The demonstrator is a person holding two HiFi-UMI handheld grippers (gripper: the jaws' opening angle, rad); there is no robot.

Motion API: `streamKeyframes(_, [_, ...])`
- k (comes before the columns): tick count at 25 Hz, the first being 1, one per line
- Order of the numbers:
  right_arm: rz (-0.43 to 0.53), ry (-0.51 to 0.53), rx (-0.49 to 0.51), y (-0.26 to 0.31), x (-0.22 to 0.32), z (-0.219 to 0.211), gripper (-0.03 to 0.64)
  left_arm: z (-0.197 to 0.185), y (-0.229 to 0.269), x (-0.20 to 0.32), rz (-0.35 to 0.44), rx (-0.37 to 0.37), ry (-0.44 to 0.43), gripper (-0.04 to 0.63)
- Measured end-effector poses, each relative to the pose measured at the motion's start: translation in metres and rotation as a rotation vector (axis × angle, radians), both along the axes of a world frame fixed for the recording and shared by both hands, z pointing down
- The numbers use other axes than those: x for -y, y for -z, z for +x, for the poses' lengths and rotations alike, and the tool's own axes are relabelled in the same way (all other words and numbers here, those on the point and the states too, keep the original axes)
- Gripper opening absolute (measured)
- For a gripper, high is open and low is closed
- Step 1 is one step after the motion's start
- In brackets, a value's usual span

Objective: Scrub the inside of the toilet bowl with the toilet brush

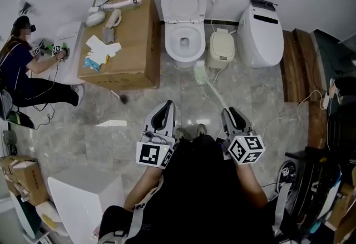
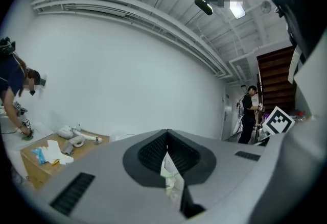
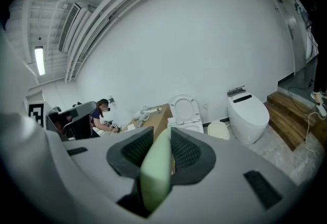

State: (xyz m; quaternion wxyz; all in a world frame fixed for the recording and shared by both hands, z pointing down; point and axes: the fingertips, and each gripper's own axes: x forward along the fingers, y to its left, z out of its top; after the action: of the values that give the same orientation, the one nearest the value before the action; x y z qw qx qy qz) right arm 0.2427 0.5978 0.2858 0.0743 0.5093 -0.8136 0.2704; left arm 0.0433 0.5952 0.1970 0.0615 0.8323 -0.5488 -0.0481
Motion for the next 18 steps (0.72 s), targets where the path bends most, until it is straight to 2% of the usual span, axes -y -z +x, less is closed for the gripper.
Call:
streamKeyframes(9, [-0.044, -0.048, 0.027, -0.019, 0.042, -0.022, 0.117, -0.021, -0.024, 0.025, -0.032, -0.025, -0.001, 0.008])
streamKeyframes(18, [-0.113, -0.005, 0.117, -0.049, 0.182, -0.059, 0.117, -0.048, -0.024, 0.140, -0.031, 0.011, 0.050, 0.008])
